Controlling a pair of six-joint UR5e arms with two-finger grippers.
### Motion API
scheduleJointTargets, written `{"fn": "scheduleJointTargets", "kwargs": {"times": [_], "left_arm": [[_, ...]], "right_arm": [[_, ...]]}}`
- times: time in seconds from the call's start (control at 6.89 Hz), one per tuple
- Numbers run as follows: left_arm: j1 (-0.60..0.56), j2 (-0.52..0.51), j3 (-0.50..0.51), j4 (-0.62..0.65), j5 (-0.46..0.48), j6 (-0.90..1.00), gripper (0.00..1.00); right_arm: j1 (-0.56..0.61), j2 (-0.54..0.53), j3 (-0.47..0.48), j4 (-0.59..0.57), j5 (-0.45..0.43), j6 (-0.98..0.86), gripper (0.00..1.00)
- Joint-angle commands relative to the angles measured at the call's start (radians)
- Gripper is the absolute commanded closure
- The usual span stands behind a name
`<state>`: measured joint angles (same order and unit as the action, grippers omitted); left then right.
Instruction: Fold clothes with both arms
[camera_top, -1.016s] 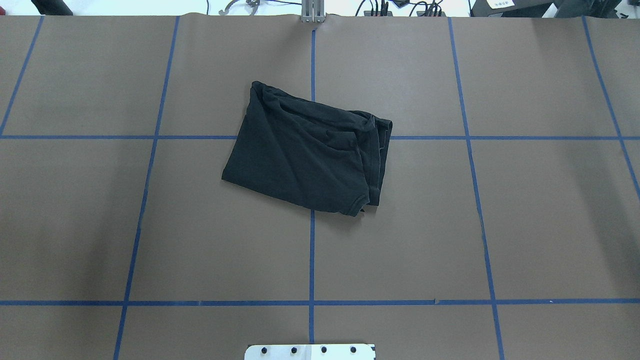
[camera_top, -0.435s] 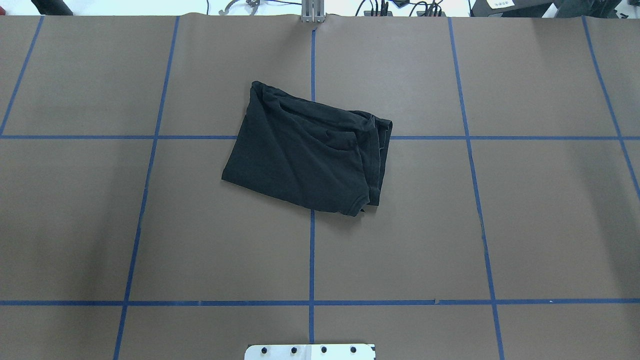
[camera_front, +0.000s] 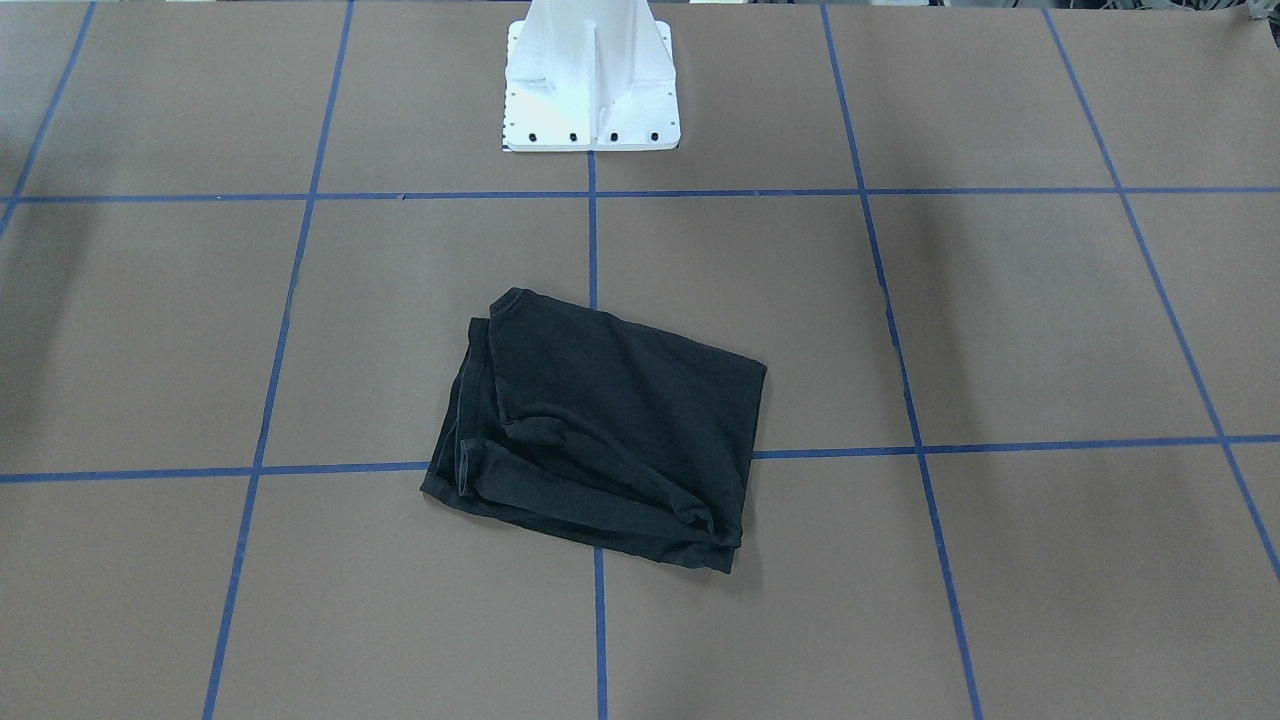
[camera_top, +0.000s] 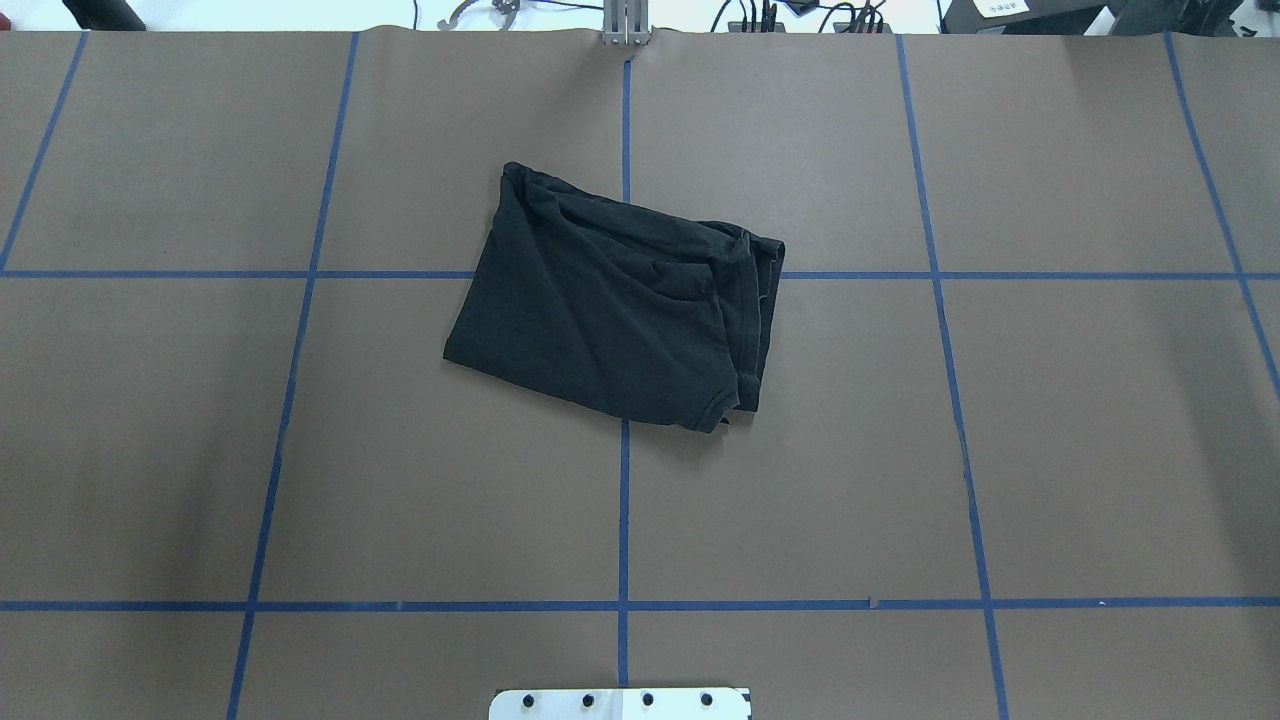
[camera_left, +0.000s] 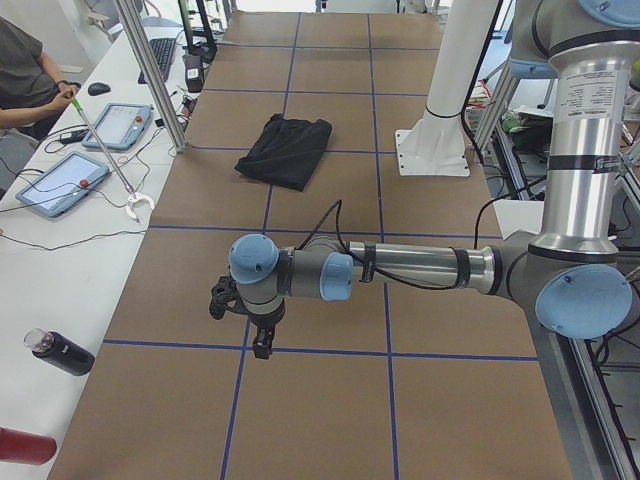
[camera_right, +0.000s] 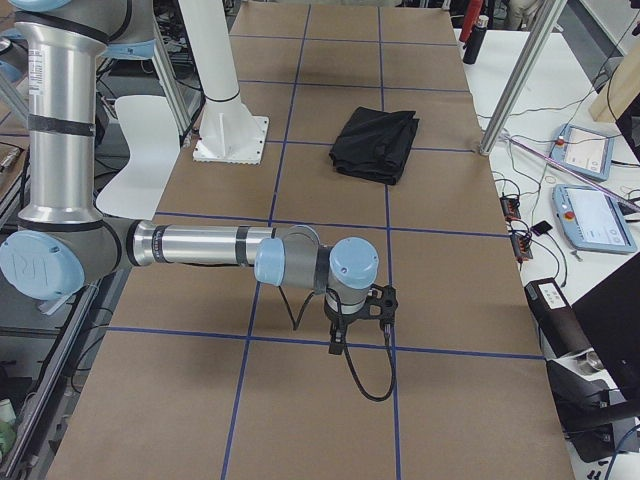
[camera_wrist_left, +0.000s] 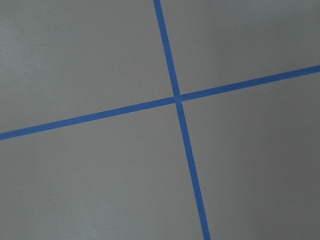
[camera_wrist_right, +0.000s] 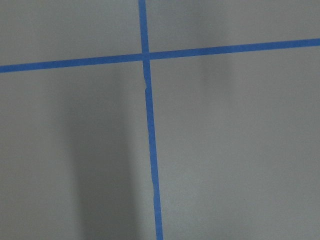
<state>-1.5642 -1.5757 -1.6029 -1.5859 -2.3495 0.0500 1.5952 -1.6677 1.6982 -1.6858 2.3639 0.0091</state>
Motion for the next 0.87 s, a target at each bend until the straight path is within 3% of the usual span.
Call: {"fn": "scheduleJointTargets", "kwargs": {"times": [0.0,0.73], "left_arm": [[0.001,-0.004,0.0,0.0,0.001,-0.012,0.0],[0.001,-0.006,0.0,0.0,-0.002,-0.012,0.0]], "right_arm": [[0.005,0.006,0.0,0.0,0.0,0.0,0.0],[0.008,0.014,-0.002,0.0,0.0,0.006,0.0]]}}
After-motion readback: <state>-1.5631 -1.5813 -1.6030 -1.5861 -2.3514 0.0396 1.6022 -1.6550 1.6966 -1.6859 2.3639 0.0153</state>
